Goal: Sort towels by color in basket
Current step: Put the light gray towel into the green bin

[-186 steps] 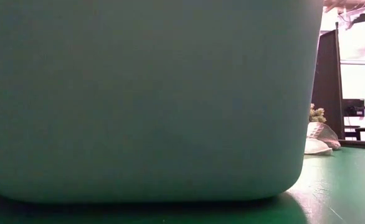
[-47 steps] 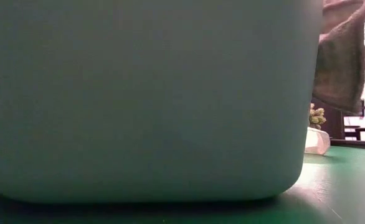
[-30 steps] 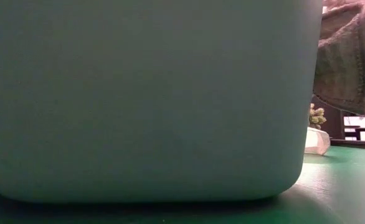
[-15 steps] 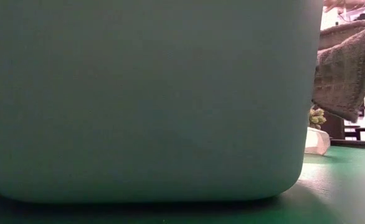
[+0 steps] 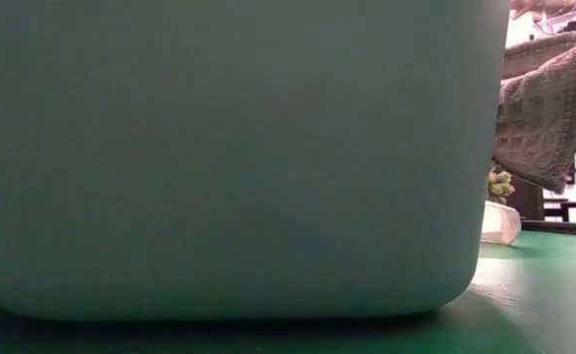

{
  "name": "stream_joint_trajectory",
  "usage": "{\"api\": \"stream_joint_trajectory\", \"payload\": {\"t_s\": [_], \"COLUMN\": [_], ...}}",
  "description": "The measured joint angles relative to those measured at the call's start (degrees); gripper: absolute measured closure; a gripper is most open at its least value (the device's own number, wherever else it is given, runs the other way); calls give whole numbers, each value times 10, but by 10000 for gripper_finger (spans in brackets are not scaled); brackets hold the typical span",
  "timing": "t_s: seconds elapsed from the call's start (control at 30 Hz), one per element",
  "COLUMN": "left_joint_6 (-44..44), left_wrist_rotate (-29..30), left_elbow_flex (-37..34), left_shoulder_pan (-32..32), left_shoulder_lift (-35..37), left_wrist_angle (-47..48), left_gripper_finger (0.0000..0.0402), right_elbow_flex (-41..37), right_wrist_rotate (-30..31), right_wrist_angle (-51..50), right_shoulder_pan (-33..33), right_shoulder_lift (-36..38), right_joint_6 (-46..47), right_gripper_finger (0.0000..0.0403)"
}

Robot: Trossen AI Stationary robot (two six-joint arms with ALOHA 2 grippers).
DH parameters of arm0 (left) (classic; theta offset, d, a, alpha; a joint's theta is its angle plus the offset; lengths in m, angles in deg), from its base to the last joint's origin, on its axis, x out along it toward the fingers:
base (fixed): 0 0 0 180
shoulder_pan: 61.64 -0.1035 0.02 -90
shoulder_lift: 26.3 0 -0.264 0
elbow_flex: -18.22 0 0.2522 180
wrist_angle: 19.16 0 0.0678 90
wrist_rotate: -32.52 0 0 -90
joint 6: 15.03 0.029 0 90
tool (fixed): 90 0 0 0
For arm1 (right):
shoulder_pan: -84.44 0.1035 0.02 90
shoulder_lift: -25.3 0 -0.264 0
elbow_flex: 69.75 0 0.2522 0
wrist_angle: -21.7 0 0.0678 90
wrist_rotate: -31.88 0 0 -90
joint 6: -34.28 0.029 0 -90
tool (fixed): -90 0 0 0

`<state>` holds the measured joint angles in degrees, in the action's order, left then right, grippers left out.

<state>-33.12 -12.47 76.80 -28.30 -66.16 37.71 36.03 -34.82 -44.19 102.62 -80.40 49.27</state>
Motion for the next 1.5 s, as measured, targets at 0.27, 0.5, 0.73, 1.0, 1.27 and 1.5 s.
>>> {"api": "stream_joint_trajectory", "payload": {"t_s": [0.27, 0.5, 0.73, 1.0, 1.27, 1.5], "left_joint_6": [0, 1, 2, 3, 3, 3], "left_wrist_rotate": [0, 3, 4, 4, 4, 4], "left_elbow_flex": [0, 0, 0, 0, 0, 0], "left_shoulder_pan": [0, 0, 0, 0, 0, 0], "left_shoulder_lift": [0, 0, 0, 0, 0, 0], "left_wrist_angle": [4, 5, 5, 6, 9, 10], "left_gripper_finger": [166, 166, 166, 166, 166, 166], "right_elbow_flex": [-13, -13, 23, 183, 330, 432], "right_wrist_rotate": [-51, -40, -39, -90, -64, -21], "right_wrist_angle": [74, 78, 70, 76, 59, 59], "right_shoulder_pan": [-14, -13, -8, 44, 88, 123], "right_shoulder_lift": [-74, -97, -92, -89, -89, -86], "right_joint_6": [-62, -80, -92, -185, -219, -292], "right_gripper_finger": [157, 309, 373, 378, 377, 378]}}
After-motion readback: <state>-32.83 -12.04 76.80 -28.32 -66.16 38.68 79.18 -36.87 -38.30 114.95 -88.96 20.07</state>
